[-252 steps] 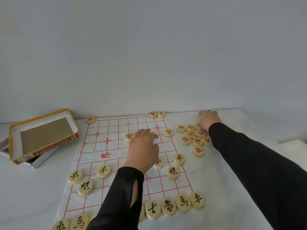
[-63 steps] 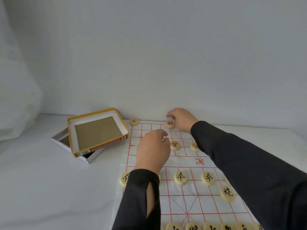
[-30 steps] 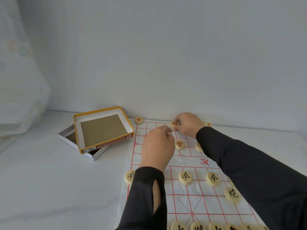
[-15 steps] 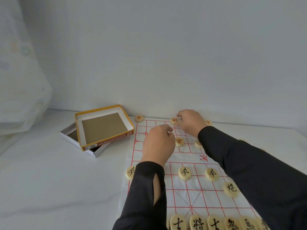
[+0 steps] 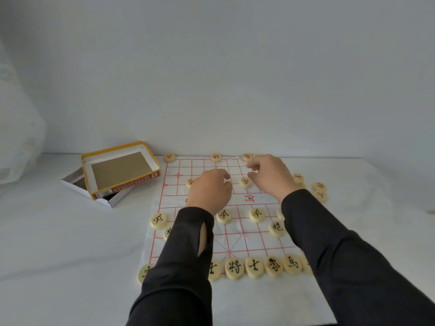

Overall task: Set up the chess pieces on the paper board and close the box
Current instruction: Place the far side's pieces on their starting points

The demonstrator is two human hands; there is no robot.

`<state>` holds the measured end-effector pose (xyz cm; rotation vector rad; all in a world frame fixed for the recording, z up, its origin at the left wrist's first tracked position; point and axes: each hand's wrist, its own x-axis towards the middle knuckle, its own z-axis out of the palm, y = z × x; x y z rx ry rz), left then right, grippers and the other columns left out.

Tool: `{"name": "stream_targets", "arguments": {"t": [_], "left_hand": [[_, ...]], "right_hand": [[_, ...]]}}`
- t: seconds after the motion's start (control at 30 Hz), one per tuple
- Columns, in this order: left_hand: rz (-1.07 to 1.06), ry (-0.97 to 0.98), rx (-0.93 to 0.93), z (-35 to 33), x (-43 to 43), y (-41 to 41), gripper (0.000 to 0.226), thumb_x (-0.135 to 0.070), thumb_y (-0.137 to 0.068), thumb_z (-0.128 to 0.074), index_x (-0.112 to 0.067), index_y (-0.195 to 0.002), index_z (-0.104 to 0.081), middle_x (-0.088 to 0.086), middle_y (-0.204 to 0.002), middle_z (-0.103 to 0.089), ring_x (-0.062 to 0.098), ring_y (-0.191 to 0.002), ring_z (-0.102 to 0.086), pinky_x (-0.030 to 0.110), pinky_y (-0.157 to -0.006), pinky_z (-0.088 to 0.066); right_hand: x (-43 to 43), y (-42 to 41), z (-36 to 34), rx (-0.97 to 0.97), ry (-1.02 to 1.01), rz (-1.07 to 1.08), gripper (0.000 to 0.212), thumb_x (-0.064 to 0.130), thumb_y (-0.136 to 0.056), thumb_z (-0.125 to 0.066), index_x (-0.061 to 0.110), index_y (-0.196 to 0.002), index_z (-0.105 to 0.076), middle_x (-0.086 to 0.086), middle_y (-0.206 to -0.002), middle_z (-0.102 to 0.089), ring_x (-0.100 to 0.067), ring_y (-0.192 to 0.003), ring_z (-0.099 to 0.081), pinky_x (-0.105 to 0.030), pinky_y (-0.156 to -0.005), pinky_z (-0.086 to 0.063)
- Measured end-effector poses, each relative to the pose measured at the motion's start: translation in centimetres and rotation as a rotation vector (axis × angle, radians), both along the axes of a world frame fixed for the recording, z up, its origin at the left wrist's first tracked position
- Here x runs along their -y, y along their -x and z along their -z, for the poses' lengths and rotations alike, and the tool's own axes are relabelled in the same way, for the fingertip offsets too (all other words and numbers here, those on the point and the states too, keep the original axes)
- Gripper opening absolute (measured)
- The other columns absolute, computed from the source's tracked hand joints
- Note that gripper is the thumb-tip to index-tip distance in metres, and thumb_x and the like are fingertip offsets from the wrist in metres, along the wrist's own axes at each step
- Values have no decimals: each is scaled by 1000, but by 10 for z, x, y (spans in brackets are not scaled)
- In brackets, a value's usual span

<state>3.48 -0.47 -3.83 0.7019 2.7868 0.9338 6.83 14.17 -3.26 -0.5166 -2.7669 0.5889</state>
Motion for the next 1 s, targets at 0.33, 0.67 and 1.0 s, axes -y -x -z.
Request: {"name": "stream_targets", "arguments": {"t": [0.33,0.67,1.0], "left_hand": [[98,21,-11,6,-29,-42,36,-21,-96,-43,-22,-131,-50,-1,-138,-46,16,-121,-47,26,-94,-40],[186,113,-114,11,-39,-54,48,-24,-94,-46,-25,-141,-34,-2,-154,-13,21,-139,-20,36,-107,-32],[242,170,-130,7,-49,-50,49,-26,-94,-47,-24,-142,-34,-1,-155,-10,22,-141,-16,36,-109,-28]], "right_hand": [[-14,-54,6,-80,33,175,34,11,-92,-53,13,-126,-58,-6,-128,-55,-22,-120,-45,-29,-95,-41],[-85,-78,17,-122,373,468,43,5,-94,-39,9,-136,-44,-14,-138,-44,-29,-128,-41,-34,-101,-37],[-108,-87,6,78,368,405,41,-4,-89,-39,10,-118,-63,-9,-132,-55,-28,-124,-47,-35,-106,-38]]}}
